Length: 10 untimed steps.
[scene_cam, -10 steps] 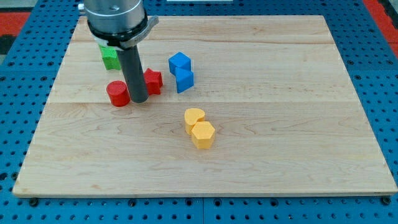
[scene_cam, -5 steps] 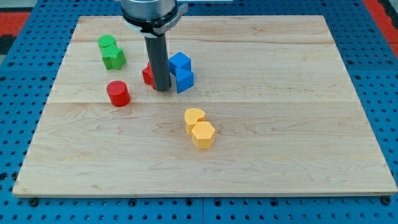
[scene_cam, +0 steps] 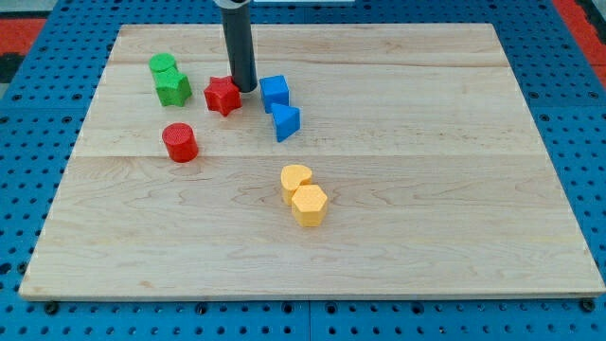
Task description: Move red star towards the left of red circle
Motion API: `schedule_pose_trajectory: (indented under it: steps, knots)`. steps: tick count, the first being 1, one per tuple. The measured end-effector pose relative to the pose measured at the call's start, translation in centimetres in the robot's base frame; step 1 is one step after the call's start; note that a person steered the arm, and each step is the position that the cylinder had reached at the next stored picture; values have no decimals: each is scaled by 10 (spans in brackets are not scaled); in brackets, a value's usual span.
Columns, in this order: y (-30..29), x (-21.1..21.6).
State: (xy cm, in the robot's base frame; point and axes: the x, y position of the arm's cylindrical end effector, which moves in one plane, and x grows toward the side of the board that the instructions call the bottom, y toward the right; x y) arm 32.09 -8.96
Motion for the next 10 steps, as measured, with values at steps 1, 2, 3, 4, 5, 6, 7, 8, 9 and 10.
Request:
schedule_pose_trajectory:
  steps: [1,2,3,4,5,6,7,8,9,10]
  knots:
    - [-37,31]
    - [-67,87]
    - [-67,93]
    - [-50,50]
    - [-89,46]
    - [-104,84]
    - [-94,97]
    - [-95,98]
    - [-96,98]
    - [-89,99]
